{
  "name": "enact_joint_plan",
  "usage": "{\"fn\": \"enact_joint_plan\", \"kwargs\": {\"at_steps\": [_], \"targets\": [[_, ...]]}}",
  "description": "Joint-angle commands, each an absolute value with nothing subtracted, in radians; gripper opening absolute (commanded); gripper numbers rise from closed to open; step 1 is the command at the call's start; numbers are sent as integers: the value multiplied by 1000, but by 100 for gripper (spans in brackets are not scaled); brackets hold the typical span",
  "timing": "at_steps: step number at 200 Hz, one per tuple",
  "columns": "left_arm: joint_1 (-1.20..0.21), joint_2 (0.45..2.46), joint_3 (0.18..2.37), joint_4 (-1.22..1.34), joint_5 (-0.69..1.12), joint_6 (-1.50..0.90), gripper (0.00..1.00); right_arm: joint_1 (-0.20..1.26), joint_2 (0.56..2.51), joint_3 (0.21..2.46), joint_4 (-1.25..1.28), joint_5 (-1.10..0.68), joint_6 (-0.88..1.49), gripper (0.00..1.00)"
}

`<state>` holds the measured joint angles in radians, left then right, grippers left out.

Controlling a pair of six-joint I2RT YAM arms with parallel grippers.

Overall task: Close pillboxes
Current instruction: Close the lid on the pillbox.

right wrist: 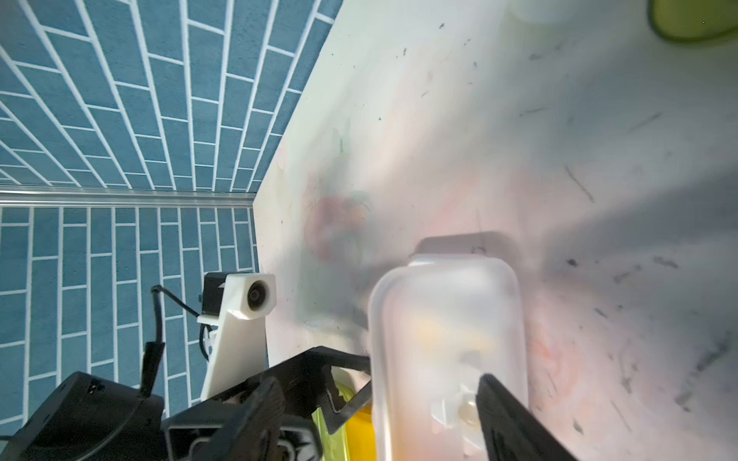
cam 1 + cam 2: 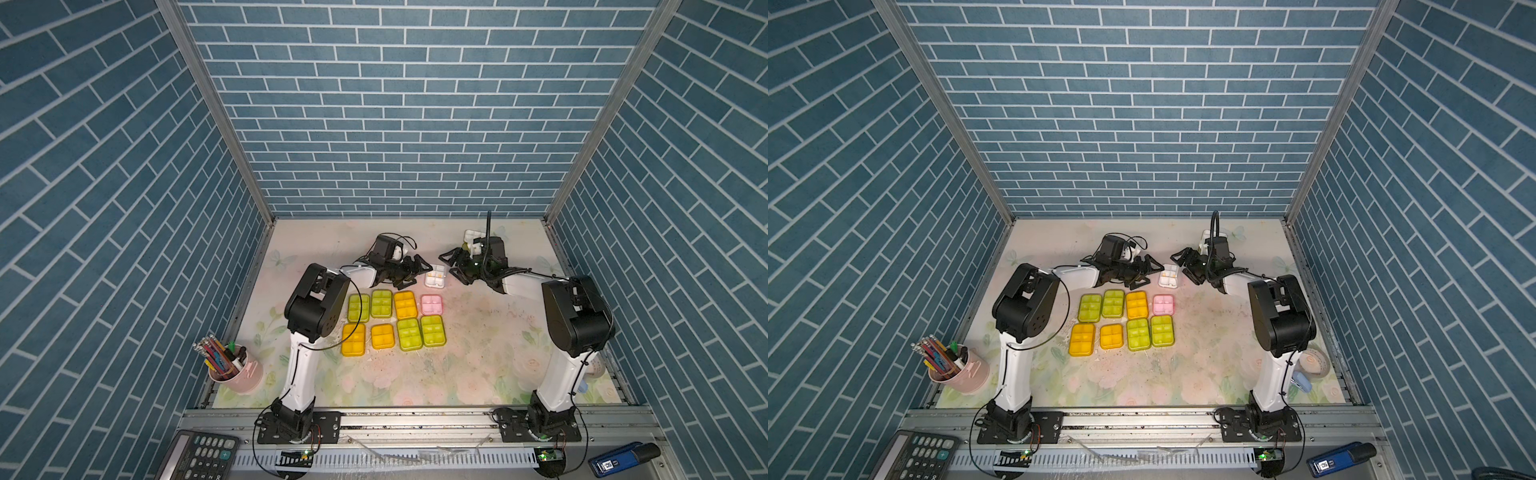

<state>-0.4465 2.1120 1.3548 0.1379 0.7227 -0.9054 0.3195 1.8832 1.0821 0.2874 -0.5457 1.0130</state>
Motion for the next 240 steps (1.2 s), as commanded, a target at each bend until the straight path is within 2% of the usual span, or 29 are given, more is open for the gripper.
{"fn": "enact_joint_plan", "kwargs": {"at_steps": [1, 22, 43, 59, 78, 95, 128, 180, 240], "targets": [[-386, 1985, 1315, 123, 690, -905, 92, 334, 1908, 1117, 264, -540, 990, 77], [-350, 1892, 1285, 98, 710, -904, 92, 339, 1929, 1138, 256, -548, 986, 77], [-334, 1809, 1277, 17, 700, -840, 93, 340, 1948, 1170, 238, -570, 974, 71], [-334, 1770, 1267, -37, 685, -818, 93, 343, 1940, 1202, 125, -519, 914, 69], [-336, 1730, 1221, 22, 714, -870, 93, 346, 1938, 1238, 14, -465, 851, 69], [-336, 1697, 1176, 91, 717, -928, 93, 357, 1936, 1290, -148, -335, 762, 69], [-332, 1626, 1068, 126, 581, -987, 93, 379, 1981, 1407, -467, -117, 603, 69], [-331, 1626, 1058, 151, 589, -1007, 94, 416, 2026, 1501, -580, -94, 515, 67], [-331, 1648, 1061, 189, 633, -1041, 94, 447, 2103, 1581, -571, -100, 522, 67]]}}
